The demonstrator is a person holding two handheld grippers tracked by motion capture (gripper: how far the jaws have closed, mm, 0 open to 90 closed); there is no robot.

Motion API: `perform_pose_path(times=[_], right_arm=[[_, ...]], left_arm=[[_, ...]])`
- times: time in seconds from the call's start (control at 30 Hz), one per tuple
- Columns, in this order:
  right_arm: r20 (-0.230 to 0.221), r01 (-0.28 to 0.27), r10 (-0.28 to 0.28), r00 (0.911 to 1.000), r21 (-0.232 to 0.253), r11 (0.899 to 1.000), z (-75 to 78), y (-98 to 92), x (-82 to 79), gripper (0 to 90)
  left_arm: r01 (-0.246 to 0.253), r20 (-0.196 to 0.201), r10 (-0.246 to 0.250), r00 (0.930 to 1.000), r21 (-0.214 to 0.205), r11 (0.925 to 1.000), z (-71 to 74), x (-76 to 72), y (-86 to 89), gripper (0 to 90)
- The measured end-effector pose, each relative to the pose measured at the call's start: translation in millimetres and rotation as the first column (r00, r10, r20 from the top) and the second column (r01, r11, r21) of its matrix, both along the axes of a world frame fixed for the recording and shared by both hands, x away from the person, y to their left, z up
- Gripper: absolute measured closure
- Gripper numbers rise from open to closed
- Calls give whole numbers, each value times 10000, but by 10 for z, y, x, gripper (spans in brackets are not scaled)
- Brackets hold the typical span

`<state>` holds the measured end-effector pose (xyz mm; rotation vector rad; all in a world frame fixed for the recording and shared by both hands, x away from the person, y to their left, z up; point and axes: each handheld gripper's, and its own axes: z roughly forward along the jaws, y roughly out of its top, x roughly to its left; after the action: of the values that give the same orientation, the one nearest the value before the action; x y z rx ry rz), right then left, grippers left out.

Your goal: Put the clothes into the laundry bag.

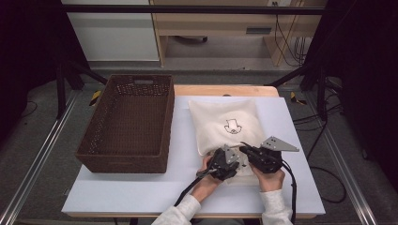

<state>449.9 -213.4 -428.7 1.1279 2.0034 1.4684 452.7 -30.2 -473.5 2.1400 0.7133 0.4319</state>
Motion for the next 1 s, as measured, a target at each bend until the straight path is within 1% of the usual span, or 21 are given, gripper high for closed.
perform_pose_path(times=[0.07, 0.1, 0.13, 0.17, 0.23, 0.27, 0.3, 0.33, 0.43, 0.47, 0.53, 0.57, 0.6, 0.63, 0.67, 0.77, 0.87, 0.9, 0.93, 0.97, 1.0], right_arm=[[-13, 13, -13, 10000, 4, 10000, -2, 0, 2, 867], [-9, 15, -15, 10000, -25, 10000, -2, -3, 2, 868], [-4, 28, -28, 10000, -16, 10000, -3, -1, 3, 868], [-24, 22, -22, 10000, -47, 10000, -5, -3, 5, 868], [4, -5, 5, 10000, -101, 9999, -7, 0, 4, 868], [20, -7, 7, 10000, -134, 9999, -7, -1, 3, 868], [12, 18, -18, 10000, -115, 9999, -7, -3, 2, 868], [-27, 7, -7, 10000, -69, 10000, -5, -8, 1, 868], [-27, 27, -27, 10000, -39, 10000, -9, -24, 6, 868], [-26, 27, -27, 10000, -37, 10000, -10, -23, 6, 868], [-4, -3, 3, 10000, -96, 10000, -8, -24, 1, 868], [-1, 6, -6, 10000, -91, 10000, -6, -26, 0, 868], [6, 67, -67, 10000, -16, 10000, -4, -26, 0, 868], [-7, 67, -67, 10000, -19, 10000, -2, -34, -1, 868], [11, 72, -72, 10000, -2, 10000, -3, -41, 1, 868], [-18, 82, -82, 10000, -1, 10000, -2, -53, 0, 868], [3, 42, -42, 10000, -48, 10000, -3, -44, -1, 868], [0, 33, -33, 10000, -57, 10000, -4, -45, 0, 868], [-2, 30, -30, 10000, -62, 10000, -4, -45, 0, 868], [-12, 22, -22, 10000, -65, 10000, -4, -45, 1, 868], [-33, 24, -25, 10000, -60, 10000, -5, -43, 3, 868]], left_arm=[[-99, 72, 100, 9999, -124, 9999, 25, -111, 112, 473], [-152, 92, 154, 9998, -160, 9998, 23, -152, 156, 469], [-215, 7, 215, 9998, -128, 9997, 12, -177, 182, 469], [-238, -147, 238, 9996, 21, 9997, -6, -185, 191, 471], [-394, -85, 399, 9992, 587, 9975, -65, -183, 178, 489], [-387, -167, 401, 9991, 756, 9964, -95, -173, 175, 489], [-406, -189, 419, 9989, 621, 9972, -109, -177, 182, 490], [-395, -143, 404, 9991, 594, 9975, -113, -187, 192, 501], [-367, -149, 376, 9992, 580, 9976, -115, -217, 227, 567], [-347, -249, 361, 9990, 539, 9979, -112, -222, 240, 594], [-409, -381, 428, 9984, 499, 9979, -96, -242, 252, 685], [-636, -156, 650, 9978, 788, 9949, -89, -265, 250, 753], [-594, -72, 603, 9982, 873, 9944, -82, -285, 266, 818], [-631, -133, 644, 9978, 856, 9943, -71, -303, 294, 843], [-701, -72, 708, 9975, 757, 9947, -61, -328, 323, 857], [-826, -90, 832, 9965, 515, 9952, -22, -403, 412, 857], [-800, -333, 813, 9961, 398, 9960, -28, -461, 483, 823], [-737, -368, 751, 9965, 379, 9966, -34, -473, 501, 796], [-763, -218, 773, 9968, 465, 9960, -35, -473, 511, 747], [-832, -146, 839, 9964, 422, 9956, -29, -454, 511, 709], [-913, -171, 918, 9956, 315, 9953, -17, -423, 502, 677]])
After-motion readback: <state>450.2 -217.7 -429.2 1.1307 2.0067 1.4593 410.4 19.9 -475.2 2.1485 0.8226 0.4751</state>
